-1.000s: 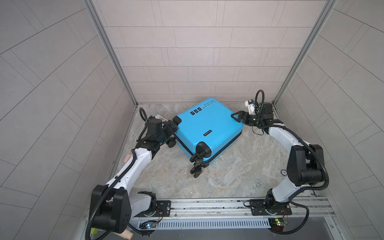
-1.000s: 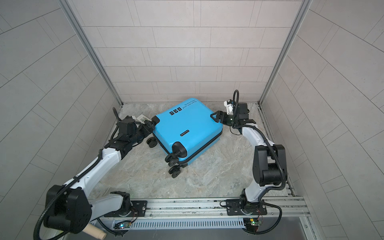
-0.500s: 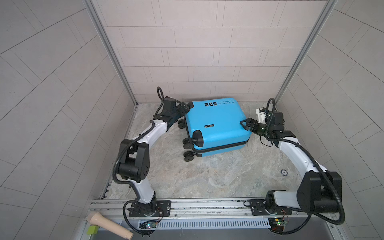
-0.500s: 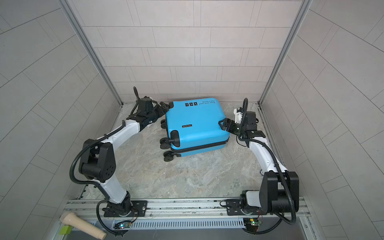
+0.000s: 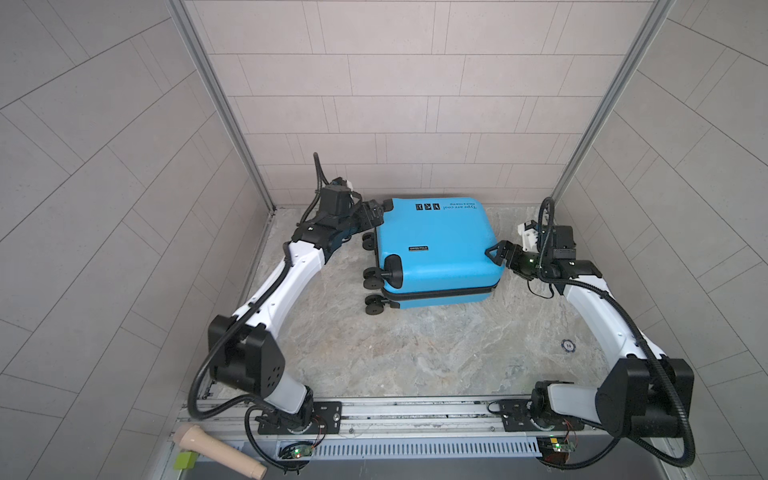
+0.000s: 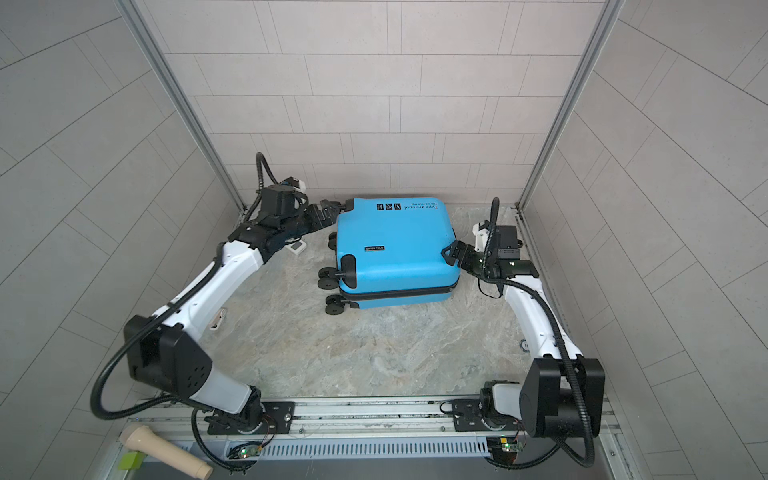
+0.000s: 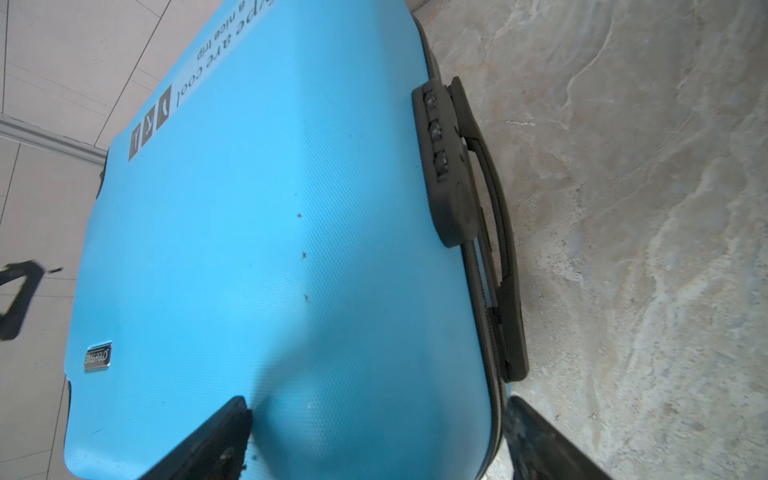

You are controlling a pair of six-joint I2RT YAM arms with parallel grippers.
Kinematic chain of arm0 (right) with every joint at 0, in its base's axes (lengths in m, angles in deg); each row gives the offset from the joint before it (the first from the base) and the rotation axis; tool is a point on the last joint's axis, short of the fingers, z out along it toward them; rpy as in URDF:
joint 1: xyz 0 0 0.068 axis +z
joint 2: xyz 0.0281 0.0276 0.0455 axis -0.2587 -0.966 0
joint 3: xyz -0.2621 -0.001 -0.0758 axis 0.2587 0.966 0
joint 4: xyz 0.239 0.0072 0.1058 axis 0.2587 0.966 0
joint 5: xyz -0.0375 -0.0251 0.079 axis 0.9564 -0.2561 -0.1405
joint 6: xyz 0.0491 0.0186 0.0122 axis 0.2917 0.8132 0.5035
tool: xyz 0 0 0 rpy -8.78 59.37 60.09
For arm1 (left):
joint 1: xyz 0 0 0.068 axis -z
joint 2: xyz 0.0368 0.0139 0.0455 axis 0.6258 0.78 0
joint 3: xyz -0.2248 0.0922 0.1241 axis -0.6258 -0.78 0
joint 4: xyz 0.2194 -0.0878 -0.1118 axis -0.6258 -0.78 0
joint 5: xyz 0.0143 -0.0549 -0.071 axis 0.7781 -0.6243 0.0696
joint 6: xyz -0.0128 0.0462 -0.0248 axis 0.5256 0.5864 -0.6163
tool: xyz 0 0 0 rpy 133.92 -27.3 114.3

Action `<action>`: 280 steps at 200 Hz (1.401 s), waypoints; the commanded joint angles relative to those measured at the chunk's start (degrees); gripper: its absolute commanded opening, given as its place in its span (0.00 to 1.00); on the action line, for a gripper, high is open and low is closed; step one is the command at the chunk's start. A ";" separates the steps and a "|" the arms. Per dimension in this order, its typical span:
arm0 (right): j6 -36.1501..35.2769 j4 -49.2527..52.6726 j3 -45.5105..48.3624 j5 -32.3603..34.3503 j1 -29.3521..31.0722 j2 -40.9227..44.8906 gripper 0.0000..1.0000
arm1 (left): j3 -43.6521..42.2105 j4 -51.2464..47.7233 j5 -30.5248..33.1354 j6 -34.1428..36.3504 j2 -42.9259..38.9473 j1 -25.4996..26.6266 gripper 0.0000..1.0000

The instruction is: Pack the luggage

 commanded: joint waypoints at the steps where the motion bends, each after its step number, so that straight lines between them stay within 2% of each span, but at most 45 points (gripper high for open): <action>1: -1.77 1.71 1.47 0.51 -0.55 0.52 0.95 | -7.24 -7.84 2.41 4.27 -9.53 0.78 1.00; 23: -2.62 1.66 3.14 -0.62 -1.92 2.91 0.93 | -15.98 -9.14 -1.83 5.16 -20.09 0.95 1.00; 36: -3.32 2.32 3.89 -1.03 -2.39 4.24 0.91 | -21.38 -8.95 -2.45 2.39 -26.15 0.97 1.00; 66: -4.27 3.83 5.88 -0.76 -2.50 5.84 0.90 | -33.70 -1.95 -6.83 -15.46 -34.52 1.00 1.00; 93: -4.06 4.47 8.10 -1.20 -2.54 6.30 0.90 | -38.20 5.96 -9.82 -30.39 -38.03 1.09 1.00; 106: -4.25 5.16 8.55 -1.29 -2.53 6.25 0.90 | -39.00 9.23 -10.68 -36.13 -38.16 2.58 1.00; 118: -4.54 5.80 8.72 -1.11 -2.50 6.32 0.91 | -37.96 8.29 -11.11 -37.64 -38.18 4.62 1.00; 139: -4.41 6.03 8.84 -0.68 -2.55 6.98 0.93 | -39.13 8.80 -8.35 -42.55 -39.99 9.32 1.00; 173: -3.75 5.37 9.41 -0.67 -2.08 6.93 0.95 | -46.00 24.33 -3.13 -51.34 -38.92 14.87 1.00; 216: -4.08 6.27 9.76 -0.68 -1.88 7.53 0.96 | -45.19 34.18 -2.22 -51.76 -28.38 15.47 1.00; 280: -4.27 7.26 10.74 -0.95 -1.89 9.45 0.96 | -44.16 42.30 5.96 -52.46 -21.70 15.27 1.00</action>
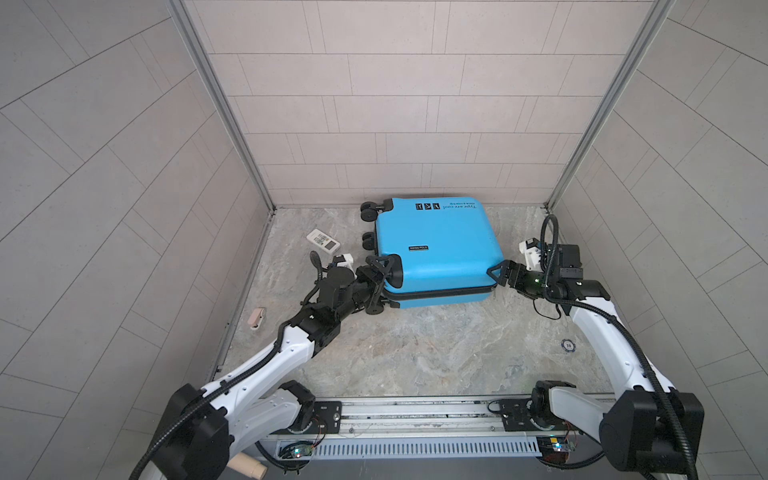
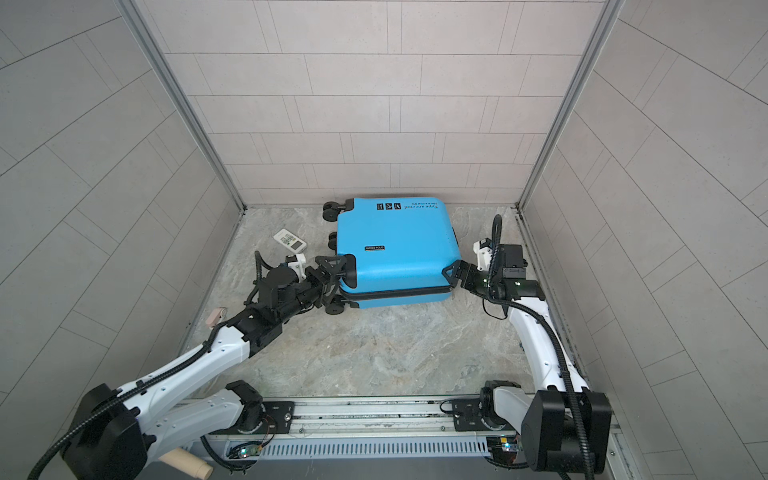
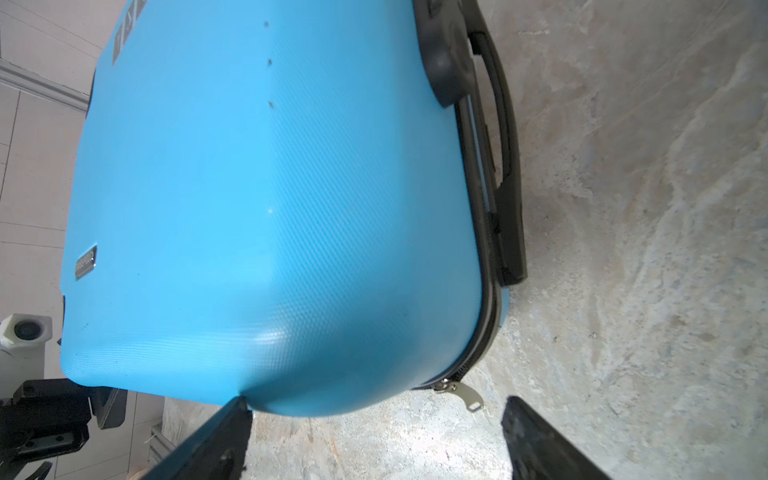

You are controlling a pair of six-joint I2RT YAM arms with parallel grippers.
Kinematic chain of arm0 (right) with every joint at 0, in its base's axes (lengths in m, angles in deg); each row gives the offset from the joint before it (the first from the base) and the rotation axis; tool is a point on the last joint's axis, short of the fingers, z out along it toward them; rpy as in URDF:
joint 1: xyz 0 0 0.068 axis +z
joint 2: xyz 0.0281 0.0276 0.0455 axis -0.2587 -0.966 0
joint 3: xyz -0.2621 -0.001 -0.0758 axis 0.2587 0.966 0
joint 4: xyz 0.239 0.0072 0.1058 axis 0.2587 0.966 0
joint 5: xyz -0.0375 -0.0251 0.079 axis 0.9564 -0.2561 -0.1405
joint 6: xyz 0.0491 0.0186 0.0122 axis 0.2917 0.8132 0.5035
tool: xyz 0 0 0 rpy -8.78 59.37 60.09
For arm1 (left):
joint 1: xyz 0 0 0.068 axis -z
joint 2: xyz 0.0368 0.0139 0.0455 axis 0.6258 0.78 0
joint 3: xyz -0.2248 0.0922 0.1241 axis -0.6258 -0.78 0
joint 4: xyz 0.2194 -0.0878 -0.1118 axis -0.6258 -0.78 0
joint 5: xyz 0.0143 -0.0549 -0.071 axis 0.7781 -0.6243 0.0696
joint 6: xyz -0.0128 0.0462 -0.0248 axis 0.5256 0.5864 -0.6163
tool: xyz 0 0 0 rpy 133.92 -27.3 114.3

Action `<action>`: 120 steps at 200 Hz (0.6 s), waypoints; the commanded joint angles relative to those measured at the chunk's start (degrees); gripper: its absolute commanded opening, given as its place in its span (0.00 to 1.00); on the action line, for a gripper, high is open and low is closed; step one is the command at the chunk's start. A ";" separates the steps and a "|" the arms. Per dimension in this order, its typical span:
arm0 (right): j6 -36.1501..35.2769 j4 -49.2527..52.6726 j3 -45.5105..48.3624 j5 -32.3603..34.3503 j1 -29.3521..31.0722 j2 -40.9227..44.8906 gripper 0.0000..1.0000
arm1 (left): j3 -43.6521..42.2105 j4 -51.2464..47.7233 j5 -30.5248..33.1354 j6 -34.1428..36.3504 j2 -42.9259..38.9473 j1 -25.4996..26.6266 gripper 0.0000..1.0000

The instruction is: Pack the luggage

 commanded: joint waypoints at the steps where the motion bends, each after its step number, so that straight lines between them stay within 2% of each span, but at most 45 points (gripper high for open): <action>1: -0.84 2.45 1.59 3.19 0.13 0.17 0.96 | 1.38 5.91 4.70 -1.13 0.91 0.00 1.00; 39: -0.84 2.51 2.40 3.38 0.20 1.01 0.96 | 2.37 6.64 5.99 -0.33 3.58 -0.67 1.00; 67: -1.94 3.15 2.63 3.79 0.18 0.98 0.92 | 2.20 7.42 7.00 -0.02 4.77 -0.69 0.93; 96: -3.16 2.78 3.97 4.53 0.18 1.12 0.88 | 1.43 8.05 8.03 0.19 5.44 -0.85 0.75; 120: -3.63 1.74 5.88 5.48 0.16 1.26 0.85 | 0.88 8.03 8.80 0.28 5.10 -1.02 0.65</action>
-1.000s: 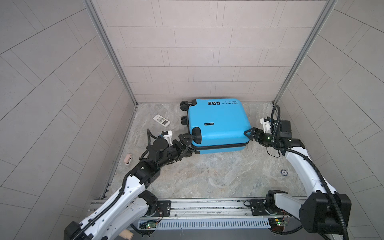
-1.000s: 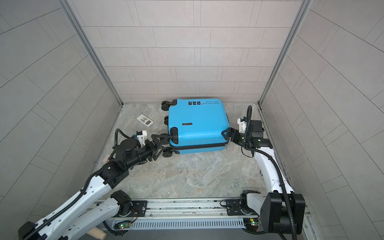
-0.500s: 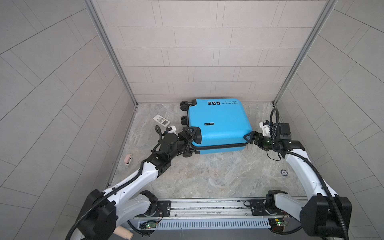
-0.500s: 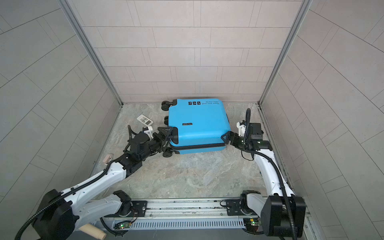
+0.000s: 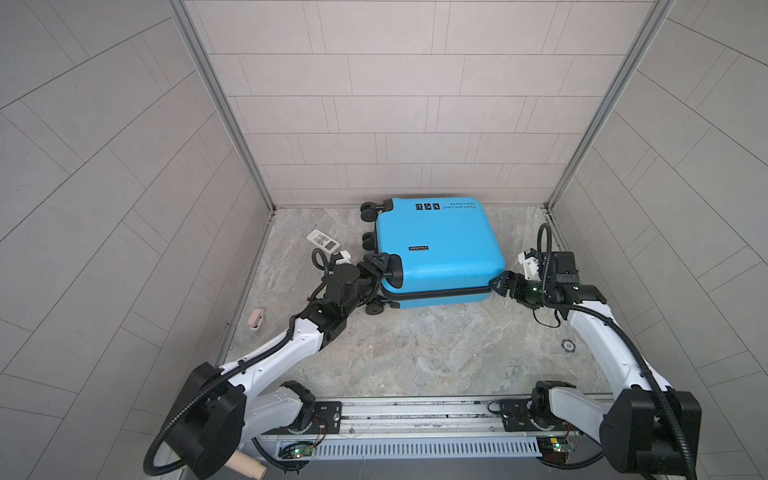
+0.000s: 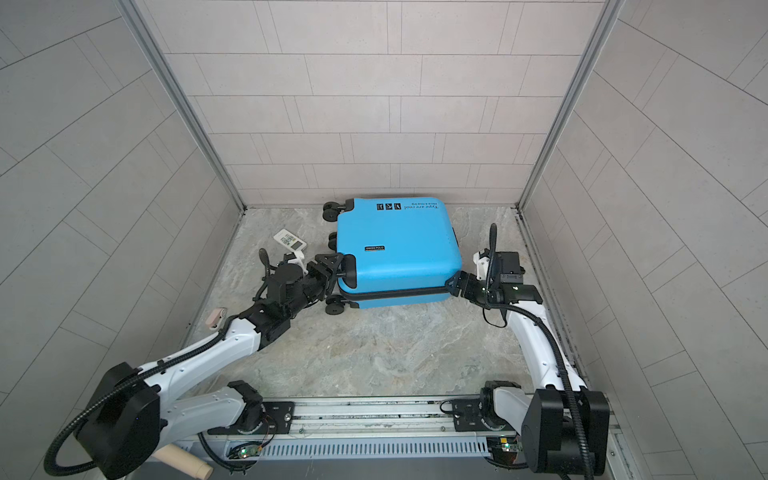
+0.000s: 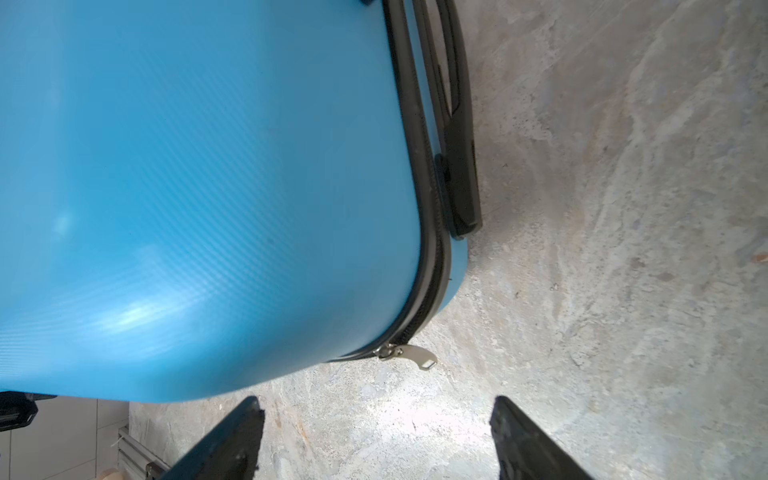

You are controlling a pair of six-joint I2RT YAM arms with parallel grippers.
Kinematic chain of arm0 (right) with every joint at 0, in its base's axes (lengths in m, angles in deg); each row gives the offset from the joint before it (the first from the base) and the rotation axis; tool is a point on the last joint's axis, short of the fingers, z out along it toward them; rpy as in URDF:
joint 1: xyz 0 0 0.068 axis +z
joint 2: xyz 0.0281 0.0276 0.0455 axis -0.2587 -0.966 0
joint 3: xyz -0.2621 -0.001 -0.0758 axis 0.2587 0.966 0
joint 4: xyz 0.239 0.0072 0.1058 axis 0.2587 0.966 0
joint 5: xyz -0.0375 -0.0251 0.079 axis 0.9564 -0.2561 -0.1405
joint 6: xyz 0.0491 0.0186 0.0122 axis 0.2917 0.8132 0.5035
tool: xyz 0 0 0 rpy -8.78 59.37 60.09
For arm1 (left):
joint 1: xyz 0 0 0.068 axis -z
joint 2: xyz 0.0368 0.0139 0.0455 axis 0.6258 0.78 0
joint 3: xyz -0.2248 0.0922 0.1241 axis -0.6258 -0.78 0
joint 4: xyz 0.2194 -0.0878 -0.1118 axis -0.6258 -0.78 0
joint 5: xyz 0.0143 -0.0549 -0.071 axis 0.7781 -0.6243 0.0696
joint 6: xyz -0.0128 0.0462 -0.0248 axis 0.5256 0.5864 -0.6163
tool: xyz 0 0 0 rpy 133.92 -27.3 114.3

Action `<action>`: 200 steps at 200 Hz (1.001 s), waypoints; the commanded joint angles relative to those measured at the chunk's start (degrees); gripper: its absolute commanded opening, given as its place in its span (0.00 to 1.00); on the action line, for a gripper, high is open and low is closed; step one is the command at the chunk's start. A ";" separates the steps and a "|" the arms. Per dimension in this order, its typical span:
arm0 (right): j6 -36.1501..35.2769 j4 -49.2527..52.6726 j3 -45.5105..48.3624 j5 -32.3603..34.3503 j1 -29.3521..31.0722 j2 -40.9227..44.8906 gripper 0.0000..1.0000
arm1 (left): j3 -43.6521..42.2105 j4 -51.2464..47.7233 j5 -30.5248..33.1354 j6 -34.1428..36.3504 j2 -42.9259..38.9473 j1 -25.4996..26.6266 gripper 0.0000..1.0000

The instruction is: Pack the luggage

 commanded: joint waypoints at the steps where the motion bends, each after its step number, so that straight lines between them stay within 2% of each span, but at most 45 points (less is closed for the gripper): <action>1: -1.63 -0.23 1.89 1.74 0.06 0.92 0.85 | 0.64 2.75 1.90 0.55 -0.52 -0.43 0.65; 35: -1.33 -3.43 4.78 3.19 -0.28 1.12 0.81 | 0.63 2.34 1.91 1.31 -0.85 -0.48 0.45; 46: -1.26 -4.24 5.45 3.87 -0.62 1.26 0.83 | 0.80 2.17 1.67 2.09 -0.97 -0.48 0.31; 70: -1.47 -5.15 6.25 6.88 -0.82 1.31 0.85 | 1.61 -0.11 1.04 3.86 -1.59 -0.61 0.09; 79: -1.60 -5.84 6.60 7.20 -0.81 0.92 0.80 | 1.75 -0.84 1.03 4.31 -1.92 -0.76 0.00; 95: -1.71 -7.81 7.36 5.60 -0.81 -0.62 0.69 | 2.12 -1.78 0.65 4.78 -2.16 -1.34 0.00; 112: -2.19 -10.21 8.41 2.03 -0.73 -2.32 0.61 | 3.08 -3.45 -0.56 5.78 -2.28 -2.76 0.00; 139: -0.97 -11.29 9.08 2.79 -0.62 -0.95 0.58 | 4.70 -5.33 -2.57 7.47 -2.09 -5.35 0.00; 148: 0.21 -10.40 8.47 4.64 -0.55 -0.02 0.64 | 5.10 -5.92 -3.24 7.74 -2.02 -6.37 0.00; 158: 1.19 -9.21 7.53 7.12 -0.66 1.03 0.83 | 5.33 -6.13 -3.75 8.03 -2.02 -7.35 0.00; 164: 2.21 -8.35 6.91 9.13 -0.67 1.52 0.90 | 5.44 -6.29 -4.11 8.12 -2.02 -7.91 0.00; 177: 3.15 -7.12 5.66 11.70 -1.26 2.62 0.94 | 5.78 -6.66 -5.07 8.48 -1.79 -9.02 0.00; 182: 3.47 -6.99 5.44 12.03 -1.65 3.02 0.99 | 5.97 -6.83 -5.41 8.57 -1.67 -9.49 0.00; 200: 6.77 -6.25 5.23 17.10 -1.95 4.98 1.00 | 6.25 -6.83 -6.48 8.91 -0.96 -10.34 0.00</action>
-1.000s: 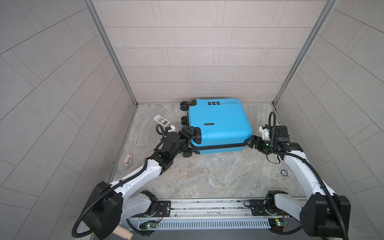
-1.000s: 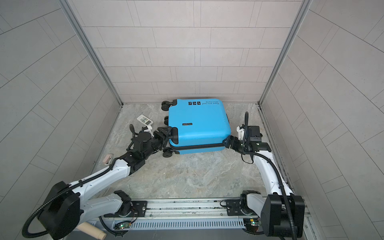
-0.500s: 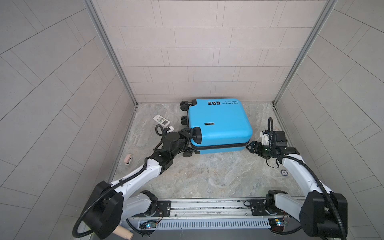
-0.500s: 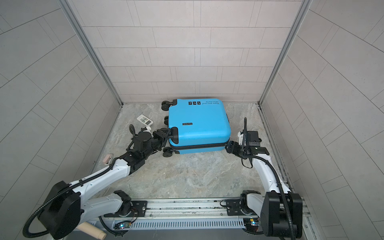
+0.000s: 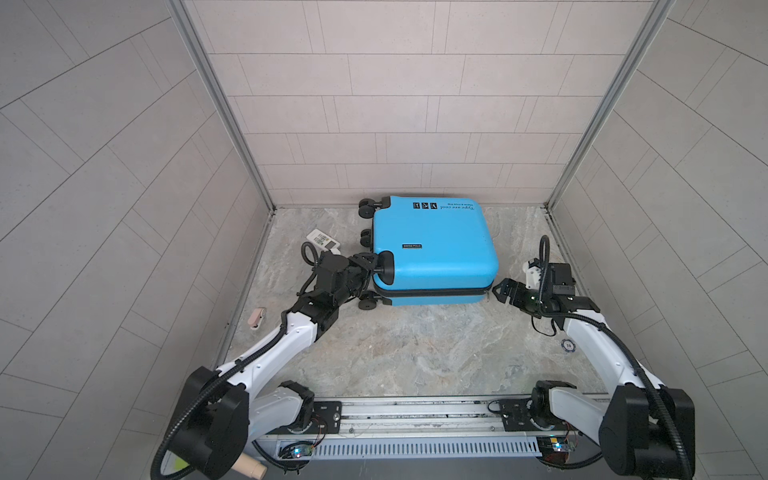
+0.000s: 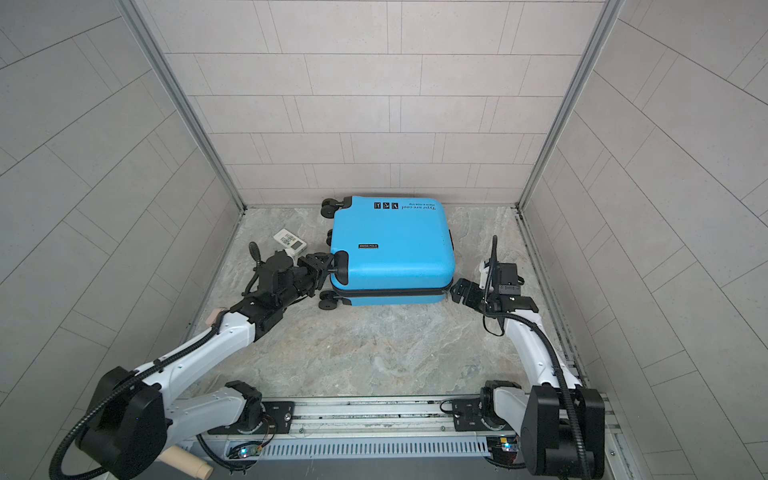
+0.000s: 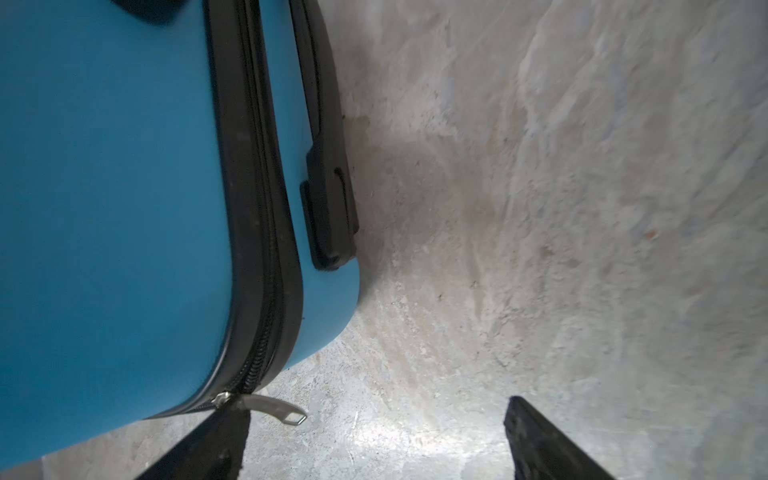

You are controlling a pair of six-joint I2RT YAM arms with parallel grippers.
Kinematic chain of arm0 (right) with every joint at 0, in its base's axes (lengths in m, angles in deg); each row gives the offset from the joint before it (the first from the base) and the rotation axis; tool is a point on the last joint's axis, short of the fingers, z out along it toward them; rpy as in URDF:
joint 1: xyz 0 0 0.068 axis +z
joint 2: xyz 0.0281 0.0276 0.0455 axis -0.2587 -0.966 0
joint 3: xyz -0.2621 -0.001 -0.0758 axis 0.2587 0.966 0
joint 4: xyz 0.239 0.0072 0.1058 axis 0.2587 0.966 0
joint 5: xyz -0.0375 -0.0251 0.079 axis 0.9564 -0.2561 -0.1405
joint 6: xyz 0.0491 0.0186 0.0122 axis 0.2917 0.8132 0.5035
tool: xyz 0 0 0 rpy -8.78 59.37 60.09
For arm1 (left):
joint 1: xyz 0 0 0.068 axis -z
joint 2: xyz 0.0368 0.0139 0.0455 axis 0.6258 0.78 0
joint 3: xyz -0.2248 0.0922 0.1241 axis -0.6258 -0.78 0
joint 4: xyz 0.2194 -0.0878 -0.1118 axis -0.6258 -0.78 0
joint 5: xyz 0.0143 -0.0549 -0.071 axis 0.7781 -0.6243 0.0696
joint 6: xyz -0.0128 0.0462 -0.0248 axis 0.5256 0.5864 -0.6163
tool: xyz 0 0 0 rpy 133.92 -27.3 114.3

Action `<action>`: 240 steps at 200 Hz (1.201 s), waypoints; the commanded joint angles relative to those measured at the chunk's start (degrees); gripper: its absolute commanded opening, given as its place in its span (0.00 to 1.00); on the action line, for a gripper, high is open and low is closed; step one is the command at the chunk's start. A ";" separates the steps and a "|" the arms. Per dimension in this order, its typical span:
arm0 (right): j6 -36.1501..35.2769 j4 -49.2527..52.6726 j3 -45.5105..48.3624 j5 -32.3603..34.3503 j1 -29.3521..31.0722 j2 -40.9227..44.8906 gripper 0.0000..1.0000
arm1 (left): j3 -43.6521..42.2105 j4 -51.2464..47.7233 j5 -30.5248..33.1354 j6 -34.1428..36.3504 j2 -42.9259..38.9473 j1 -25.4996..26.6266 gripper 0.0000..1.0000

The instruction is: Pack the luggage

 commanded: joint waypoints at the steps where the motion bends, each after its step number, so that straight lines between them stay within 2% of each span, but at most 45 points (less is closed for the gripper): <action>1: 4.96 1.78 -1.52 8.24 -0.60 2.97 1.00 | 3.52 1.21 0.60 6.58 -1.01 -1.46 0.00; 13: 8.46 2.81 -1.23 12.73 -0.60 3.94 1.00 | 3.83 1.61 -0.16 6.68 -0.28 -1.77 0.00; 40: 13.42 -9.94 8.05 11.97 -0.60 11.73 1.00 | 3.90 2.35 -0.84 6.68 0.74 -2.02 0.00; 50: 10.45 -15.23 10.92 7.57 -0.55 14.47 1.00 | 4.01 2.28 -1.18 6.75 0.76 -2.21 0.00; 62: 7.33 -11.38 9.87 3.83 -0.36 16.24 0.99 | 4.03 1.94 -1.22 6.94 0.63 -2.48 0.00; 78: 4.30 -9.71 9.52 1.94 0.44 16.58 0.91 | 4.14 1.39 -1.39 7.21 0.50 -2.86 0.00; 105: 1.33 -8.93 9.62 -1.66 2.41 14.36 0.80 | 4.26 1.38 -1.81 7.39 0.80 -3.44 0.00; 120: 1.11 -10.28 10.07 -2.95 5.77 13.06 0.75 | 4.27 1.43 -2.06 7.51 1.04 -3.79 0.00; 147: -1.19 -10.85 10.10 1.75 15.52 10.49 0.75 | 4.14 1.90 -2.68 7.47 1.73 -4.31 0.00; 157: -1.66 -11.48 10.16 3.18 17.28 9.66 0.77 | 3.98 1.98 -2.97 7.41 1.74 -4.41 0.00; 188: -2.50 -13.16 10.13 5.58 17.45 5.53 0.77 | 3.79 2.60 -3.65 7.21 2.00 -4.63 0.00; 240: -1.20 -21.85 9.50 2.53 17.50 -3.03 0.64 | 3.42 2.69 -4.06 7.04 1.93 -4.94 0.00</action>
